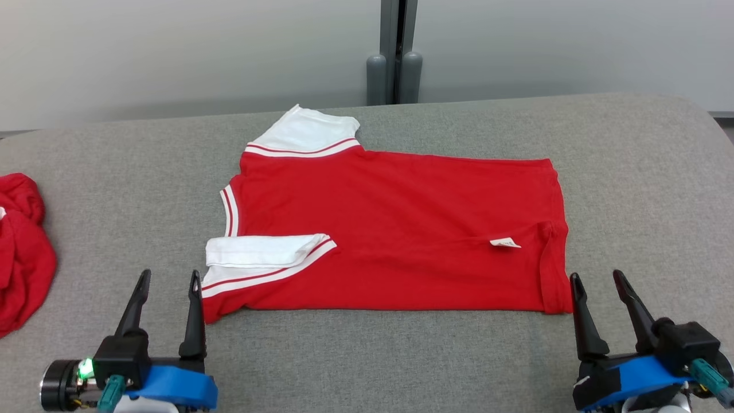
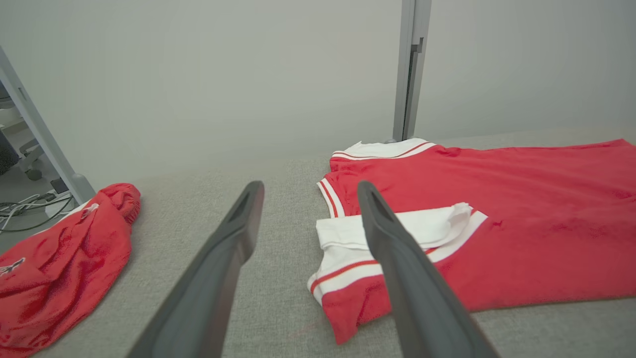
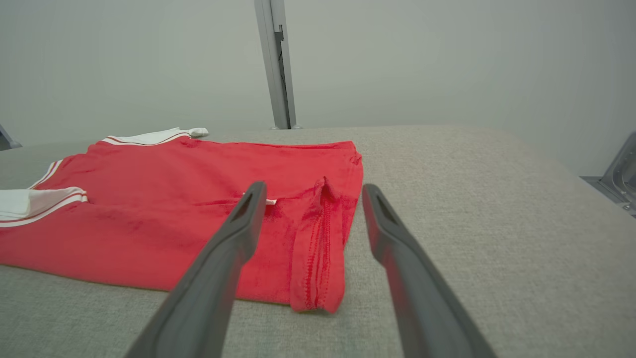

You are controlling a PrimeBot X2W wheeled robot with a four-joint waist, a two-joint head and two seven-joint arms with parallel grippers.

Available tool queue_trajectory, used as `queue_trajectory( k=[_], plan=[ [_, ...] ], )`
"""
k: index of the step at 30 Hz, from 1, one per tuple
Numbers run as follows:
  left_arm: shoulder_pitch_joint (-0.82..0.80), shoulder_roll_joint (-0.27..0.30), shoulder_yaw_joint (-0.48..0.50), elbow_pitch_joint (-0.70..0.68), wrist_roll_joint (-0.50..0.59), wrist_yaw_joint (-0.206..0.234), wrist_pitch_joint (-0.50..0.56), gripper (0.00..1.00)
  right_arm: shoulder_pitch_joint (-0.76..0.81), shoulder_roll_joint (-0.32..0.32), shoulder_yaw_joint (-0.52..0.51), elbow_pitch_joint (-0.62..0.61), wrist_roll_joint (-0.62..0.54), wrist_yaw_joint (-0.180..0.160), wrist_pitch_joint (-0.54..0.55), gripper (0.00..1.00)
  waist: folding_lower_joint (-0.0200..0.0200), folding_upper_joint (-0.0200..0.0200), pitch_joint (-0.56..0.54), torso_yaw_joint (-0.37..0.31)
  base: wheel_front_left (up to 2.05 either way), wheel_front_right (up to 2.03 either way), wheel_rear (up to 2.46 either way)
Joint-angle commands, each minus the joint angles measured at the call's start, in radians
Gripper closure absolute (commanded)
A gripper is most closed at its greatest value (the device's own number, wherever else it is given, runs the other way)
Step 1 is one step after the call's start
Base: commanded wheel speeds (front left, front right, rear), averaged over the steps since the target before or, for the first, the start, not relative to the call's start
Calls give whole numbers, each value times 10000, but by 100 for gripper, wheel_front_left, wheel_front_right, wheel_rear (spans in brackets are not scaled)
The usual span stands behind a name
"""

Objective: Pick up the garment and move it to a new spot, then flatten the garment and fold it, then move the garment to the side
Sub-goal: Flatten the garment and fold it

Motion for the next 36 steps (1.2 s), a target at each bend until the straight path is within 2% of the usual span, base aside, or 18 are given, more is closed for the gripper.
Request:
queue_trajectory(
  k=[1,8,17,22,27,28,29,30,36],
  plan=[
    [-490,111,-64,161,16,-67,-2,0,-354,-121,92,273,-104,1,-29,0,-1,-1,128,-49,0,0,0],
    [-1693,437,-635,2531,-93,-332,-3,0,-1847,-341,389,2068,-322,1,-32,0,-1,-1,620,-274,0,0,0],
    [-2762,684,-1004,4986,-358,-399,-11,0,-2997,-149,649,4106,-261,1,-31,0,-1,-1,919,-369,0,0,0],
    [-3209,551,-1152,5810,-741,-420,14,0,-3410,-101,780,5074,-259,1,-31,0,-1,-1,1031,-320,0,0,0],
    [-3522,468,-1869,6264,-1136,-409,23,0,-3802,-59,1005,5905,-109,1,-23,0,-1,-1,1081,-309,0,0,0],
    [-3566,485,-1970,6249,-1216,-410,23,28,-3883,-52,1042,6013,-76,1,-15,34,-1,-1,1078,-308,0,0,0],
    [-3583,520,-2053,6234,-1300,-410,20,75,-3941,-41,1079,6137,-42,1,-15,93,-1,-1,1068,-311,0,0,0],
    [-3597,553,-2125,6233,-1366,-411,20,100,-3986,-29,1112,6238,16,1,-14,100,-1,-1,1047,-307,0,0,0],
    [-3416,604,-2243,5903,-1684,-408,8,100,-3917,-97,1161,6078,211,1,-18,100,-1,-1,758,-206,0,0,0]
  ],
)
